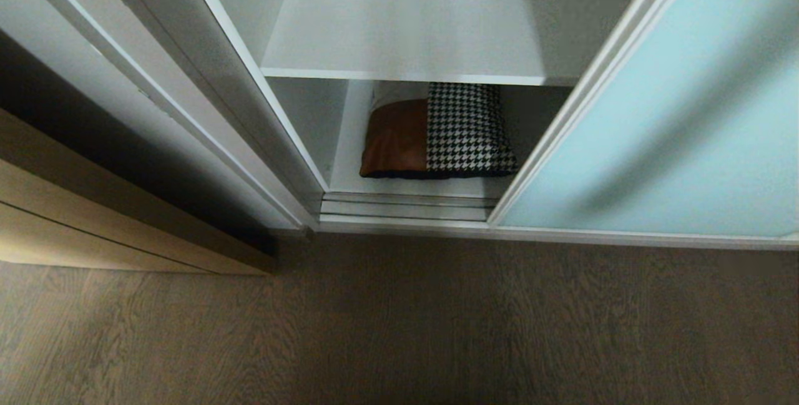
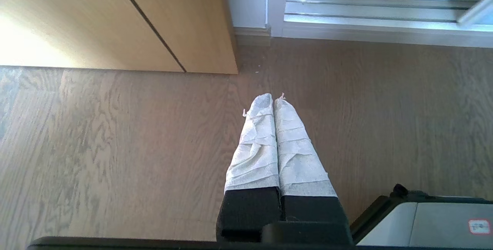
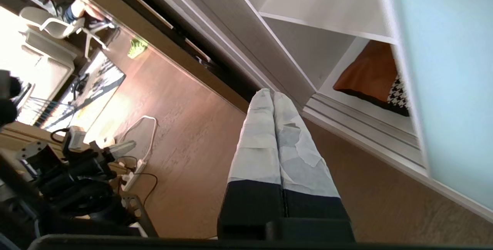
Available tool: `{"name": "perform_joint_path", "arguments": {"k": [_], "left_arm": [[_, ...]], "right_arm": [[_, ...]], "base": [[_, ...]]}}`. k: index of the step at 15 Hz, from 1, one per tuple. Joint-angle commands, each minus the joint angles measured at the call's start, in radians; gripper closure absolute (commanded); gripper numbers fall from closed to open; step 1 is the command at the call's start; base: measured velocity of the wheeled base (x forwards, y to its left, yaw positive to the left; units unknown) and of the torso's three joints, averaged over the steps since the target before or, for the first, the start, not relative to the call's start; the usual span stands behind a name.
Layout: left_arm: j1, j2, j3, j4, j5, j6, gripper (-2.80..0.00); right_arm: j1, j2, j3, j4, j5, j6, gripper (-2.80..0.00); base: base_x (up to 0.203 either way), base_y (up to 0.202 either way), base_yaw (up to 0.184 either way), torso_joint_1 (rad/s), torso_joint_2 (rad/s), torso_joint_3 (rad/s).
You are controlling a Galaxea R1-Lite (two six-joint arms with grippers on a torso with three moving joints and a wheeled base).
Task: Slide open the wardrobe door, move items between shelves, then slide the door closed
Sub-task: Close the door
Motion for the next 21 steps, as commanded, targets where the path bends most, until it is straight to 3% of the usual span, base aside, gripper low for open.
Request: {"name": "perform_joint_path", "arguments": {"k": [1,4,7,9,13,16,21], "left_arm": [[0.000,0.001,0.000,0.000,0.000,0.000,0.00],[0.000,0.001,0.000,0.000,0.000,0.000,0.00],[0.001,0.001,0.000,0.000,0.000,0.000,0.00],[0.000,0.001,0.000,0.000,0.000,0.000,0.00],[0.001,0.001,0.000,0.000,0.000,0.000,0.00],[0.002,0.001,0.000,0.000,0.000,0.000,0.00],[0.002,0.001,0.000,0.000,0.000,0.000,0.00]], "right_arm": [[0.000,-0.062,0.040,0.003,-0.002,0.003,0.00],[0.008,-0.076,0.110,0.001,-0.146,-0.033,0.00],[0.032,-0.105,0.194,0.059,-0.252,-0.215,0.00],[0.061,-0.134,0.233,0.106,-0.407,-0.362,0.00],[0.179,-0.220,0.330,0.115,-0.667,-0.487,0.00],[0.200,-0.345,0.486,0.115,-0.742,-0.557,0.00],[0.200,-0.615,0.714,0.172,-0.801,-0.569,0.00]], "base": [[0.000,0.000,0.000,0.000,0.00,0.000],[0.000,0.000,0.000,0.000,0.00,0.000],[0.000,0.000,0.000,0.000,0.00,0.000],[0.000,0.000,0.000,0.000,0.00,0.000],[0.000,0.000,0.000,0.000,0.00,0.000],[0.000,0.000,0.000,0.000,0.00,0.000],[0.000,0.000,0.000,0.000,0.00,0.000]]}}
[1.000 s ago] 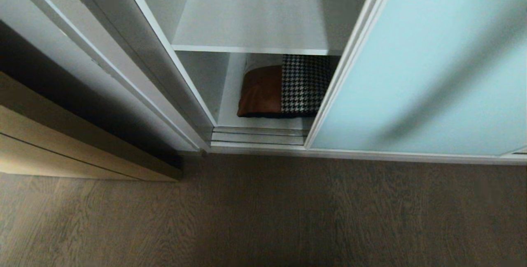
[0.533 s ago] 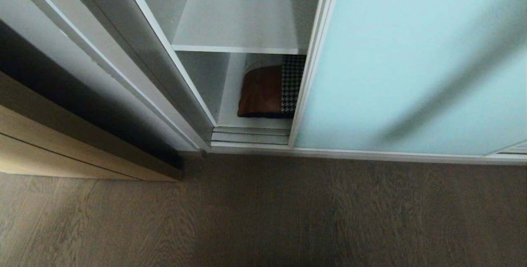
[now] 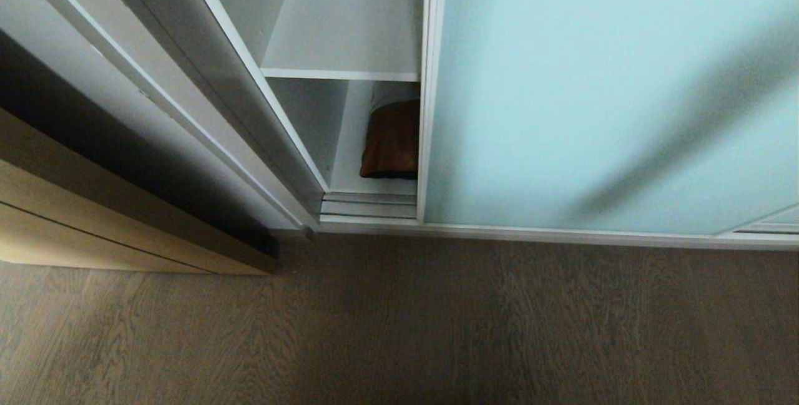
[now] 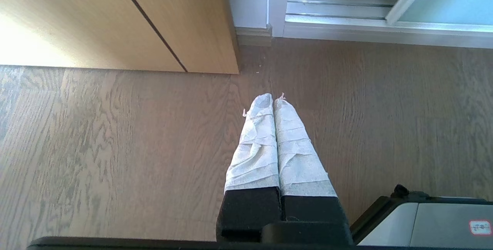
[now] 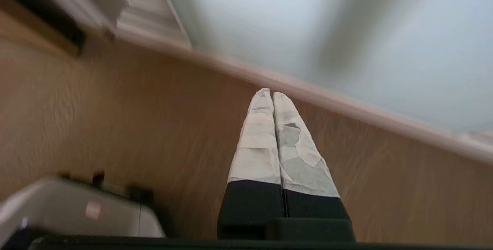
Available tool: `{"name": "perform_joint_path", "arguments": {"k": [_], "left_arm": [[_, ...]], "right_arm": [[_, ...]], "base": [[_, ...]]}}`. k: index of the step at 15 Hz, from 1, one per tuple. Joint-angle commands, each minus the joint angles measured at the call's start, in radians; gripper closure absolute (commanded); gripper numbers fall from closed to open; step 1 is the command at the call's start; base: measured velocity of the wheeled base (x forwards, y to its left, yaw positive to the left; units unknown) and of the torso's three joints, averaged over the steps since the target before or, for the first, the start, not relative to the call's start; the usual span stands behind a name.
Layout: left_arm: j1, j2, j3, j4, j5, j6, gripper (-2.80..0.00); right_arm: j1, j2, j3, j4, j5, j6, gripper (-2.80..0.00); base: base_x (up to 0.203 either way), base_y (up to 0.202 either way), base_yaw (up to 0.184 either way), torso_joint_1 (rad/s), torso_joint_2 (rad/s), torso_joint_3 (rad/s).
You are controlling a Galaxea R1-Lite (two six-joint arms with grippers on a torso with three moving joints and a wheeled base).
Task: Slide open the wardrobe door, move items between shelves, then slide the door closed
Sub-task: Close the door
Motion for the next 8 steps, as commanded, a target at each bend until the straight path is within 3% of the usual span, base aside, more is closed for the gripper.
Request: {"name": "perform_joint_path", "arguments": {"k": [1,3,5,8], "left_arm": [[0.001,0.001,0.000,0.000,0.000,0.000,0.00],[0.000,0.001,0.000,0.000,0.000,0.000,0.00],[0.001,0.001,0.000,0.000,0.000,0.000,0.00],[0.000,0.001,0.000,0.000,0.000,0.000,0.00]], "right_arm": [[0.003,-0.163,0.094,0.029,-0.004,0.001,0.00],[0.016,-0.214,0.190,0.030,-0.030,0.012,0.00],[0.035,-0.288,0.236,0.049,-0.120,0.028,0.00],[0.044,-0.403,0.279,0.172,-0.154,0.038,0.00]], "base": [[0.000,0.000,0.000,0.000,0.00,0.000],[0.000,0.000,0.000,0.000,0.00,0.000],[0.000,0.000,0.000,0.000,0.00,0.000],[0.000,0.000,0.000,0.000,0.00,0.000]]}}
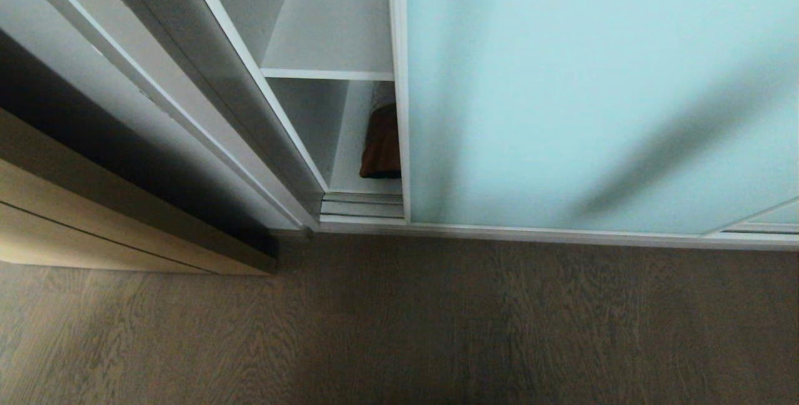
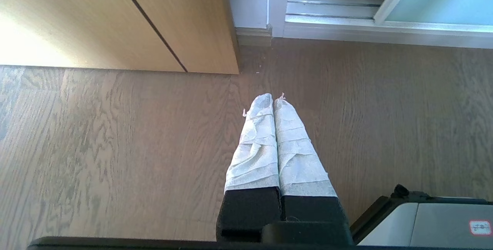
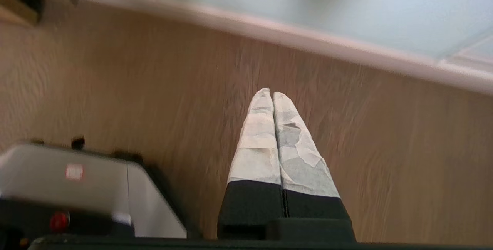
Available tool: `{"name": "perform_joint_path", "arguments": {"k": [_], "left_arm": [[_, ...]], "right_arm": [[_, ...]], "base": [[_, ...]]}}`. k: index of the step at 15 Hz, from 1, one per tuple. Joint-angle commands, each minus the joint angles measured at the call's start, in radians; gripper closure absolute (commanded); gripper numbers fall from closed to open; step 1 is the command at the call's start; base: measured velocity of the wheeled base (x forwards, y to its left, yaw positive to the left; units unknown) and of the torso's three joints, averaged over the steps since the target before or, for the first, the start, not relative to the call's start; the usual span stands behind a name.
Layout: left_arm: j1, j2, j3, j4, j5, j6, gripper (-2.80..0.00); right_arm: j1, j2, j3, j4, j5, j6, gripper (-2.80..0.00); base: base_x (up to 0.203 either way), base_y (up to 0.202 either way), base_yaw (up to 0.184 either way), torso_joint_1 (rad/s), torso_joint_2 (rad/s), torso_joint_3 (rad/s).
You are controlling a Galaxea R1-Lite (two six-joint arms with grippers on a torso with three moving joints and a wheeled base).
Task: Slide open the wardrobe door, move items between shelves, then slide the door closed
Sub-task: Close the door
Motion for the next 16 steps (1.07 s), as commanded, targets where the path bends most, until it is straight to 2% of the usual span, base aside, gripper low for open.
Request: {"name": "perform_joint_path", "arguments": {"k": [1,3,7,13,16], "left_arm": [[0.000,0.001,0.000,0.000,0.000,0.000,0.00],[0.001,0.001,0.000,0.000,0.000,0.000,0.00],[0.001,0.001,0.000,0.000,0.000,0.000,0.00],[0.001,0.001,0.000,0.000,0.000,0.000,0.00],[0.000,0.001,0.000,0.000,0.000,0.000,0.00]], "right_arm": [[0.004,-0.092,0.078,0.023,-0.004,0.005,0.00],[0.004,-0.091,0.133,-0.082,-0.046,0.044,0.00],[0.004,-0.090,0.180,-0.121,-0.134,0.067,0.00],[0.004,-0.091,0.179,-0.114,-0.124,0.054,0.00],[0.004,-0.091,0.179,-0.117,-0.129,0.086,0.00]], "base": [[0.000,0.000,0.000,0.000,0.00,0.000],[0.000,0.000,0.000,0.000,0.00,0.000],[0.000,0.000,0.000,0.000,0.00,0.000],[0.000,0.000,0.000,0.000,0.00,0.000],[0.000,0.000,0.000,0.000,0.00,0.000]]}}
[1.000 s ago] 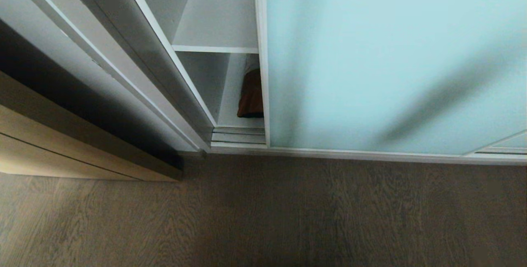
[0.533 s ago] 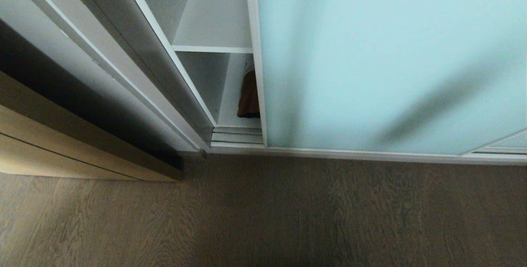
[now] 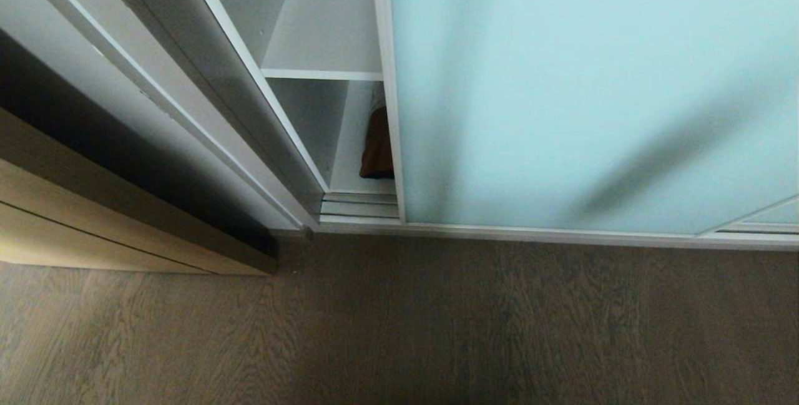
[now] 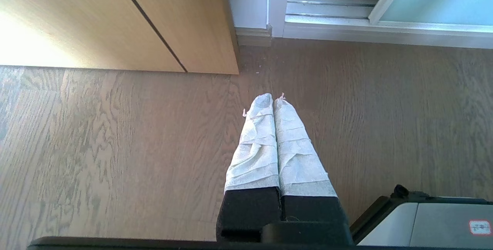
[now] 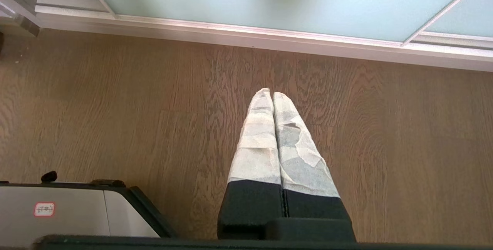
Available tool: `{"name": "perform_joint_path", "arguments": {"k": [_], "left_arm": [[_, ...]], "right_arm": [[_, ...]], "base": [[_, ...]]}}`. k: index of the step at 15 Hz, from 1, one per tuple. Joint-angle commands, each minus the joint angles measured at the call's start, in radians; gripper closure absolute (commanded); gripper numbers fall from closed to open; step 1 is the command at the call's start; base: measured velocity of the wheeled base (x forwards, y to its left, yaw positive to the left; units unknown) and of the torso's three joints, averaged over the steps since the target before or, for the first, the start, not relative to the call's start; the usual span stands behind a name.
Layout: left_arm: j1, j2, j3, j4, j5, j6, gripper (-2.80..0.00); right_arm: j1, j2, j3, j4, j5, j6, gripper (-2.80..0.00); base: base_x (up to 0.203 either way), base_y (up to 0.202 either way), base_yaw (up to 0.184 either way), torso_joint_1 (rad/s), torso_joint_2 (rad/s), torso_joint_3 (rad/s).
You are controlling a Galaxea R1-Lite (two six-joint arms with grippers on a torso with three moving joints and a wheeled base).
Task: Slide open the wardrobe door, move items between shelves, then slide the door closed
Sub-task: Close the door
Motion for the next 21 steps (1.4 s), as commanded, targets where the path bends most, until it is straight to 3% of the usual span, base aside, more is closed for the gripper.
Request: {"name": "perform_joint_path", "arguments": {"k": [1,18,21], "left_arm": [[0.000,0.001,0.000,0.000,0.001,0.000,0.00],[0.001,0.003,-0.002,0.007,0.001,0.022,0.00],[0.001,0.009,-0.078,0.028,-0.032,0.032,0.00]], "right_arm": [[0.000,0.004,0.000,0.000,-0.001,0.004,0.00],[0.000,0.004,0.000,0.001,-0.001,0.004,0.00],[0.000,0.004,0.000,0.000,-0.001,0.004,0.00]], "base": [[0.000,0.000,0.000,0.000,0.00,0.000],[0.000,0.000,0.000,0.000,0.00,0.000],[0.000,0.000,0.000,0.000,0.00,0.000]]}}
